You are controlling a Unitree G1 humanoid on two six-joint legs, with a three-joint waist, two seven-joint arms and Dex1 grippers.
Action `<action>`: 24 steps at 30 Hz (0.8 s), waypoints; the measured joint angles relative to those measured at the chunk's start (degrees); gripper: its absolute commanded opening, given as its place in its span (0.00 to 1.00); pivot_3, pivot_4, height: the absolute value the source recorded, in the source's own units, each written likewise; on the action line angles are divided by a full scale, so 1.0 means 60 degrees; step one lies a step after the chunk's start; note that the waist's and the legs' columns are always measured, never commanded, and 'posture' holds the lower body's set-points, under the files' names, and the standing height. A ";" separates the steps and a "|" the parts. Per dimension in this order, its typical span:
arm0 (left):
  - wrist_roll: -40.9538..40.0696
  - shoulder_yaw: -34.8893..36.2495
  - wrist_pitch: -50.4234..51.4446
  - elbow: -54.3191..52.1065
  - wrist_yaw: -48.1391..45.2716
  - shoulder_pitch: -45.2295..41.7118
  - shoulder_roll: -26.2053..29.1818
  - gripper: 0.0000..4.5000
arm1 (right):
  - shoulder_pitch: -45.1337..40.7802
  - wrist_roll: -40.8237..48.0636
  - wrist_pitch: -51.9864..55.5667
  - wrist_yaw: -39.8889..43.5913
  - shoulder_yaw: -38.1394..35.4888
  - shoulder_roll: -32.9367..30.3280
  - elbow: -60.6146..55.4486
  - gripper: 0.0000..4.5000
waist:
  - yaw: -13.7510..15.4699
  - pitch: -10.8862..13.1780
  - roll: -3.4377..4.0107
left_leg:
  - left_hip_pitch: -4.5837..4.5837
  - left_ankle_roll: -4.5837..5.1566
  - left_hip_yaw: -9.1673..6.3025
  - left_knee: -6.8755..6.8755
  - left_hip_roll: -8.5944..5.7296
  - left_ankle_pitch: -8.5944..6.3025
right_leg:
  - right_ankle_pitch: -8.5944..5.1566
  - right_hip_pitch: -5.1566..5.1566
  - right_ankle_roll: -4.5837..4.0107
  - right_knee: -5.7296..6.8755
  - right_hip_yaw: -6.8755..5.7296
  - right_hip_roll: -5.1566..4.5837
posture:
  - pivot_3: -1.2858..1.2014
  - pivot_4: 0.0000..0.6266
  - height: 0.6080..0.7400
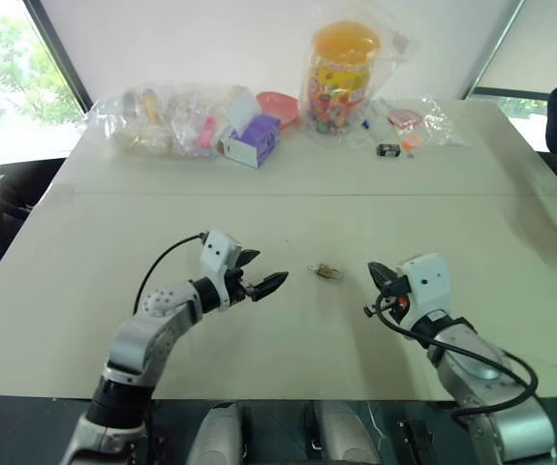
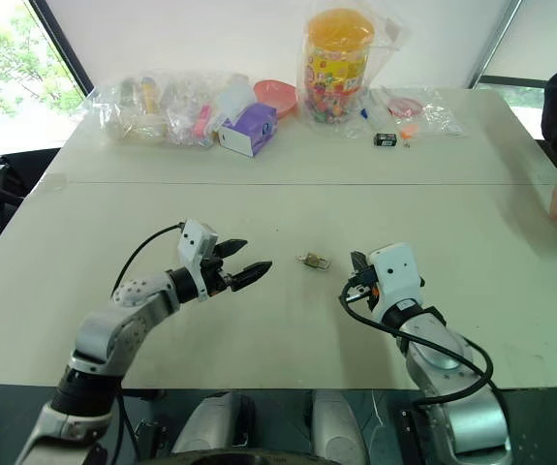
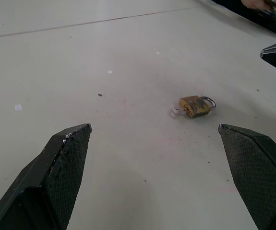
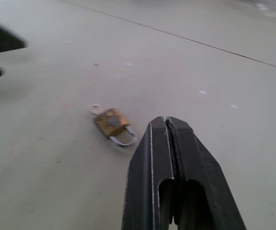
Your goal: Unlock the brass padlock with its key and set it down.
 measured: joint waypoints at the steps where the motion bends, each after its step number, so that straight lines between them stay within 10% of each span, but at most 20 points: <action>1: -0.0018 0.0008 -0.0004 0.0033 -0.0179 -0.0109 0.0114 0.98 | -0.0023 0.0125 0.0070 0.0188 -0.0069 -0.0201 -0.0037 0.00 | 0.0000 0.0000 0.0000 | 0.0000 0.0002 0.0000 -0.0002 -0.0001 -0.0001 | 0.0000 0.0001 0.0000 -0.0007 0.0001 0.0000 | 0.52 0.24 0.96; 24: -0.0471 -0.0089 0.0452 0.0411 -0.2641 -0.1073 0.1450 0.98 | -0.0941 0.1022 0.0716 0.2768 -0.0355 -0.3271 -0.0150 0.00 | 0.0003 0.0010 -0.0015 | -0.0007 0.0010 -0.0003 0.0000 0.0004 -0.0006 | 0.0002 0.0013 0.0004 -0.0033 0.0000 -0.0015 | 0.52 0.24 0.96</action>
